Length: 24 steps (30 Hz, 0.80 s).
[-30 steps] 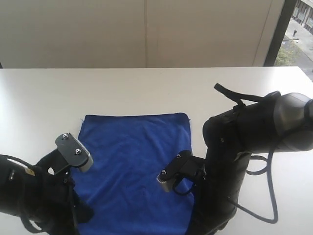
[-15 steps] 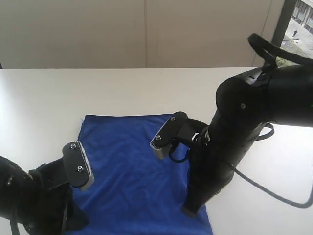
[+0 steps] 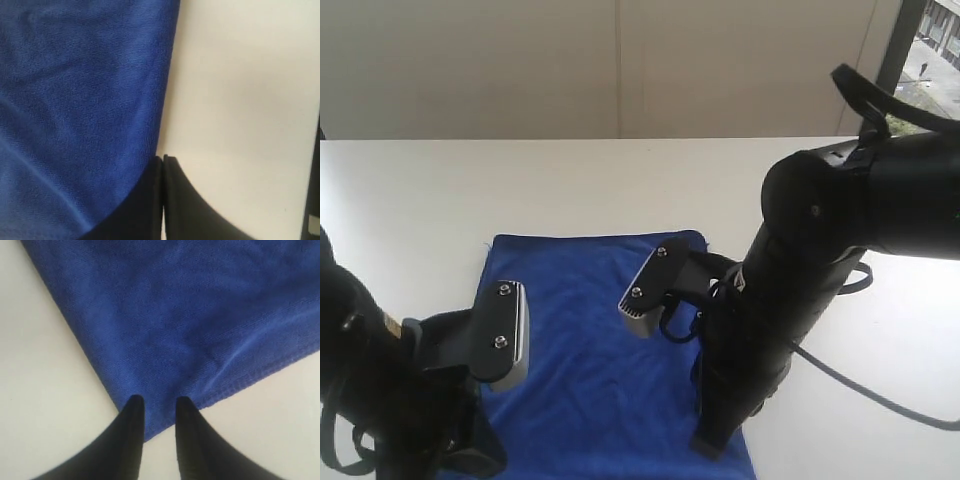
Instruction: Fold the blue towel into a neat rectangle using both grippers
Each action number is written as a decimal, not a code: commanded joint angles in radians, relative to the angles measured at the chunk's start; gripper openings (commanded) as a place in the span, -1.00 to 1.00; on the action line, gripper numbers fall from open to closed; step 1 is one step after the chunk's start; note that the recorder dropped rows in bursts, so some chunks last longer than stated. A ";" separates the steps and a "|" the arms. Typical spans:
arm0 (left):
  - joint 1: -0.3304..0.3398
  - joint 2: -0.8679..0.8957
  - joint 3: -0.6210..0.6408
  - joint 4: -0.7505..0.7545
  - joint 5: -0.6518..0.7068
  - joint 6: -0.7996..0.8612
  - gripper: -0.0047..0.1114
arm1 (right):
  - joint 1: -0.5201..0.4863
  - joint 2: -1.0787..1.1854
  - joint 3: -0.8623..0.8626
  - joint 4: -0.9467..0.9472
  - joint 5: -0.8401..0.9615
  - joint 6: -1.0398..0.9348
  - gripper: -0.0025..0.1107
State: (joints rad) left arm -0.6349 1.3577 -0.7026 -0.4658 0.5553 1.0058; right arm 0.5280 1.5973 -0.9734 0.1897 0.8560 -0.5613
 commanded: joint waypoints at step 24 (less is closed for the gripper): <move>-0.005 -0.009 0.149 0.296 -0.096 0.045 0.08 | 0.035 -0.083 0.203 -0.061 -0.153 -0.430 -0.14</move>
State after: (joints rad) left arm -0.6349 1.3571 -0.5634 -0.1589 0.4660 1.0489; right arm 0.5583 1.5219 -0.8032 0.1381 0.7507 -0.9331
